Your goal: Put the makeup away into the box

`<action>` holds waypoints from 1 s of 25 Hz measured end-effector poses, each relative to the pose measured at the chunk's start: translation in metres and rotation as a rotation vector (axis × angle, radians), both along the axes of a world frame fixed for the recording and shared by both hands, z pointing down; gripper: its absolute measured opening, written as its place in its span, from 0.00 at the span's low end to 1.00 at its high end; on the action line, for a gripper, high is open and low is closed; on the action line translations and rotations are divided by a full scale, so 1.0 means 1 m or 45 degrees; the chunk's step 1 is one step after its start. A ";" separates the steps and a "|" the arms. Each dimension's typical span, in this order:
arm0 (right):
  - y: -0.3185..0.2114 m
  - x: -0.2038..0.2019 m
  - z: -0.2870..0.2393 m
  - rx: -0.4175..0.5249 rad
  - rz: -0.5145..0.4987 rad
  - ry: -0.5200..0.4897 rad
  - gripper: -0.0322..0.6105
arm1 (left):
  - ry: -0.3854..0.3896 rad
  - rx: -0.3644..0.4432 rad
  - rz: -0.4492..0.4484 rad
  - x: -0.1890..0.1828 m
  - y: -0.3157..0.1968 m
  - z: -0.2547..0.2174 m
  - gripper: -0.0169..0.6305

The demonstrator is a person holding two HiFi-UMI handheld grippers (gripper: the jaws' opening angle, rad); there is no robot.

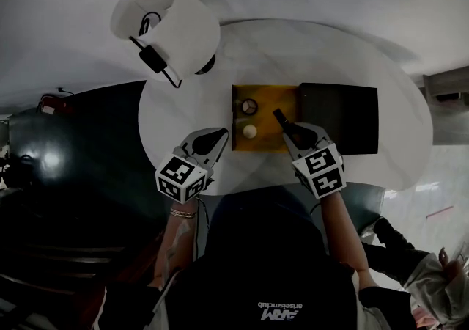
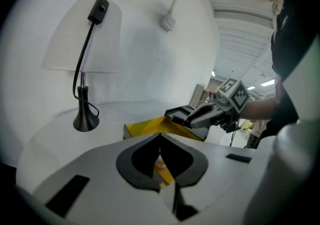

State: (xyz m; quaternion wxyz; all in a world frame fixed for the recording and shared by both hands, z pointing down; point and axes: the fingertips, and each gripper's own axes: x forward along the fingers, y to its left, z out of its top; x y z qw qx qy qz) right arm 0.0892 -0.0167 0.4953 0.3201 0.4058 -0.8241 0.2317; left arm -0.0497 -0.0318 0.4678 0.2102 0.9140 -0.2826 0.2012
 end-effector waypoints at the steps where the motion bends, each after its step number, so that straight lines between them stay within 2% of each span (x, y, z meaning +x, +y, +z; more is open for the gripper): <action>1: -0.001 -0.001 0.002 -0.010 0.002 0.002 0.21 | 0.000 -0.006 -0.001 -0.002 -0.001 0.002 0.05; 18: -0.004 -0.020 0.039 -0.140 -0.017 0.057 0.21 | 0.012 -0.083 -0.004 -0.017 -0.009 0.030 0.05; 25: -0.003 -0.024 0.055 -0.186 -0.053 0.142 0.21 | 0.032 -0.111 0.002 -0.017 -0.009 0.039 0.05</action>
